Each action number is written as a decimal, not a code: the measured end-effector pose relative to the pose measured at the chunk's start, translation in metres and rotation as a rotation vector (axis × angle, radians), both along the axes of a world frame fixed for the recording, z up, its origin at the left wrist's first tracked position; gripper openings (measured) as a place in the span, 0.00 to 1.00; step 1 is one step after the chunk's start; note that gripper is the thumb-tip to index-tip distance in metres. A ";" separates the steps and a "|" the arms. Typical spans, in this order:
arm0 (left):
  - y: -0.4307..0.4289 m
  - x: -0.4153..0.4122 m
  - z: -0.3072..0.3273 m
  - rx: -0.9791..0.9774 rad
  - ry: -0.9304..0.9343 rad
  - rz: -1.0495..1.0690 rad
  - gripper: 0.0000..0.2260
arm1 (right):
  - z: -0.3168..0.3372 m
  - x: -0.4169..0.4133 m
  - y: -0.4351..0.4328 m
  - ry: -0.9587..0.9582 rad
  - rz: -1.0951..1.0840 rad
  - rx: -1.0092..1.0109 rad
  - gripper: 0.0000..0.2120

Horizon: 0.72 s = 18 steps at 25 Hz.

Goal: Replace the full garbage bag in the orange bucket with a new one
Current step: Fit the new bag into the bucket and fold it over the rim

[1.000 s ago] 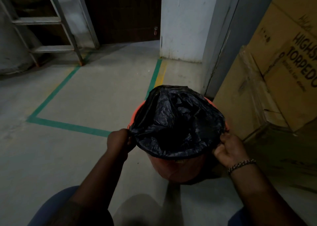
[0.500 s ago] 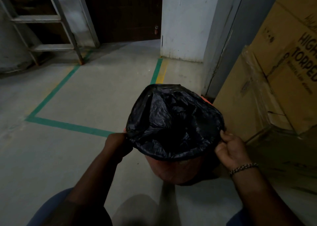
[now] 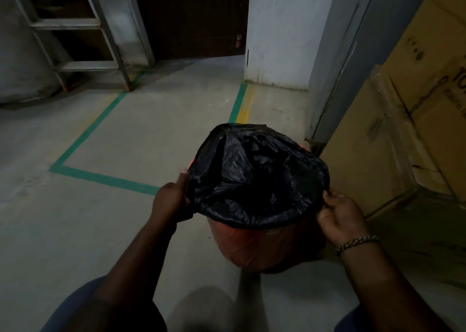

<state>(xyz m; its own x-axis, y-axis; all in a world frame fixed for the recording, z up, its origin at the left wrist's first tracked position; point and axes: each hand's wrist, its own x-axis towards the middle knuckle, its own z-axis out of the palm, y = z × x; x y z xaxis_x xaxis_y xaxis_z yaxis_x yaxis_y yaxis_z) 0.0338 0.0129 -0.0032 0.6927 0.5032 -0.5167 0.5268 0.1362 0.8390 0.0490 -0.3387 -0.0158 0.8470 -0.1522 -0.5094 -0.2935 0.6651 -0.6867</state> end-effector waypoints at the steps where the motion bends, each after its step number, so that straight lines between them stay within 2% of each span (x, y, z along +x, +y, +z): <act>1: 0.001 -0.001 -0.002 0.024 0.016 -0.045 0.26 | 0.000 0.000 0.000 0.015 -0.003 -0.020 0.16; 5: 0.008 -0.002 -0.009 0.164 -0.012 -0.113 0.10 | -0.004 -0.001 -0.007 0.029 0.039 -0.069 0.17; 6: 0.010 -0.002 -0.011 0.137 0.015 -0.100 0.07 | -0.004 -0.001 -0.008 0.035 0.049 -0.078 0.17; 11: 0.010 -0.008 -0.019 0.197 0.047 -0.122 0.02 | -0.002 -0.005 -0.011 0.058 0.058 -0.127 0.22; 14: 0.015 -0.008 -0.021 0.239 0.033 -0.156 0.03 | -0.003 -0.007 -0.016 0.083 0.047 -0.148 0.20; 16: 0.018 -0.004 -0.020 0.178 0.038 -0.156 0.10 | -0.003 -0.009 -0.017 0.101 0.045 -0.173 0.18; 18: 0.019 -0.002 -0.022 0.105 0.044 -0.137 0.13 | 0.001 -0.011 -0.016 0.097 0.058 -0.198 0.17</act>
<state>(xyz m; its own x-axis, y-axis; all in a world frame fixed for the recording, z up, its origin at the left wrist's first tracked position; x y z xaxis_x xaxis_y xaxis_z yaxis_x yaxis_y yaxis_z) 0.0318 0.0318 -0.0249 0.7368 0.4582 -0.4972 0.5707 -0.0271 0.8207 0.0381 -0.3549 -0.0153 0.8058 -0.2100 -0.5537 -0.3980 0.5003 -0.7689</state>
